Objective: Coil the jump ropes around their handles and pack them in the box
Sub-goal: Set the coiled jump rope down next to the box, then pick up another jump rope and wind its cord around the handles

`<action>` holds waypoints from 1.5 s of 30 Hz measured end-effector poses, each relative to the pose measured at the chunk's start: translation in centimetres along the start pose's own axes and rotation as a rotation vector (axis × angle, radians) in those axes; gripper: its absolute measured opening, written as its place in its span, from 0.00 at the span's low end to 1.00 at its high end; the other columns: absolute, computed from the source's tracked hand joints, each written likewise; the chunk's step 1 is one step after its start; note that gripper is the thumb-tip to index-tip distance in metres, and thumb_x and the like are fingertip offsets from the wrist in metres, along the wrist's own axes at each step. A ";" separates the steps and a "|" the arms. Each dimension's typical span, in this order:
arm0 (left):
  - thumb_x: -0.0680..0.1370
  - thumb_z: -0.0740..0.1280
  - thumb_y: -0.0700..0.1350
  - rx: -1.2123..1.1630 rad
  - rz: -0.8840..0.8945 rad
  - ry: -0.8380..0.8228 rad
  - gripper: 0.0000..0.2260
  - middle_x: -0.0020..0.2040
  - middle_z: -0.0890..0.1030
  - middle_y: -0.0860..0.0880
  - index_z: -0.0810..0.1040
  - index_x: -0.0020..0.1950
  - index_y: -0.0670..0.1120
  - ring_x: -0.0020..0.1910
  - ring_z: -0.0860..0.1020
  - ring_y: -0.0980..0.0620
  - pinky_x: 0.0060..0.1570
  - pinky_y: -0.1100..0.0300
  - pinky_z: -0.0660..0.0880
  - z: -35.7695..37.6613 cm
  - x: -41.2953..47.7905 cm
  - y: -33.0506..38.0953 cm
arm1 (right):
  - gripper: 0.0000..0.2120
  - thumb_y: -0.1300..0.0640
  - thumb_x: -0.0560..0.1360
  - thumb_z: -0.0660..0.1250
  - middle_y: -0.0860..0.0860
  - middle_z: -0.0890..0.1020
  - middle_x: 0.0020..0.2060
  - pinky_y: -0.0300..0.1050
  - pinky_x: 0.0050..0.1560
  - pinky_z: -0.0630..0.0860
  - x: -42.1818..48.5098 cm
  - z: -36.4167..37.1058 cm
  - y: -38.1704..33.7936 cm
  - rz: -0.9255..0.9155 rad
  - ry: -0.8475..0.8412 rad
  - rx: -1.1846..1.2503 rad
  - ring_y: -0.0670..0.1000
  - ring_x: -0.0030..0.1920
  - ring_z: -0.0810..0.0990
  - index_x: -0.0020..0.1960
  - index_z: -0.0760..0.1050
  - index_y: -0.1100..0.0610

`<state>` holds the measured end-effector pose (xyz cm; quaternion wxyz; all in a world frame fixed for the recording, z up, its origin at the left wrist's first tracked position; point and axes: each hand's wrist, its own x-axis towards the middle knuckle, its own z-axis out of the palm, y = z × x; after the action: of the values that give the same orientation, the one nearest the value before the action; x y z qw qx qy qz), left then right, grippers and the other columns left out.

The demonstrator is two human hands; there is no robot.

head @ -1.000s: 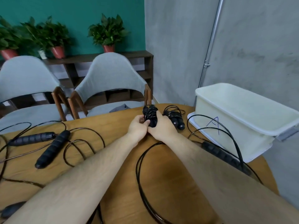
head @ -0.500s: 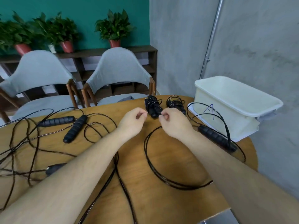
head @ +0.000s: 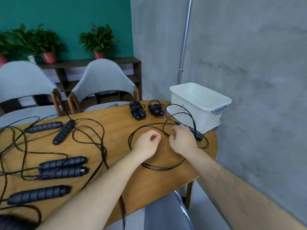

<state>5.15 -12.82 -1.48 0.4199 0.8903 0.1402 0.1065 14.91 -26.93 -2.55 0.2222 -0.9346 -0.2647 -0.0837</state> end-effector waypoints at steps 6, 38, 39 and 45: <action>0.83 0.63 0.46 0.093 -0.044 -0.110 0.12 0.61 0.80 0.51 0.76 0.67 0.51 0.59 0.78 0.50 0.56 0.59 0.73 4.9 1.5 2.7 | 0.22 0.58 0.78 0.62 0.57 0.77 0.64 0.50 0.65 0.73 0.7 -1.7 3.4 0.073 -0.124 -0.040 0.58 0.64 0.75 0.71 0.73 0.58; 0.80 0.69 0.36 -0.730 -0.098 0.180 0.21 0.58 0.80 0.50 0.75 0.61 0.61 0.51 0.83 0.51 0.53 0.52 0.83 2.4 -2.3 2.0 | 0.16 0.44 0.80 0.63 0.52 0.82 0.42 0.50 0.42 0.80 0.6 -0.5 -1.2 0.222 -0.050 0.640 0.53 0.40 0.82 0.56 0.70 0.56; 0.79 0.71 0.36 -0.752 -0.097 0.217 0.22 0.57 0.81 0.50 0.73 0.60 0.62 0.50 0.83 0.51 0.52 0.52 0.82 1.6 -2.6 1.8 | 0.16 0.43 0.79 0.63 0.52 0.82 0.43 0.51 0.43 0.81 0.5 -0.5 -2.1 0.218 -0.053 0.679 0.53 0.41 0.83 0.57 0.69 0.55; 0.79 0.72 0.42 -0.748 -0.102 0.282 0.15 0.58 0.82 0.52 0.71 0.59 0.55 0.50 0.82 0.57 0.50 0.58 0.79 -2.5 -3.5 1.2 | 0.15 0.41 0.80 0.62 0.50 0.82 0.50 0.58 0.52 0.82 0.0 -1.4 -6.9 0.089 -0.097 0.863 0.51 0.49 0.83 0.58 0.69 0.51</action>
<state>1.30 -12.94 0.77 0.6962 0.6447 0.1921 0.2504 11.20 -22.33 1.27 0.5831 -0.7695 -0.2452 0.0884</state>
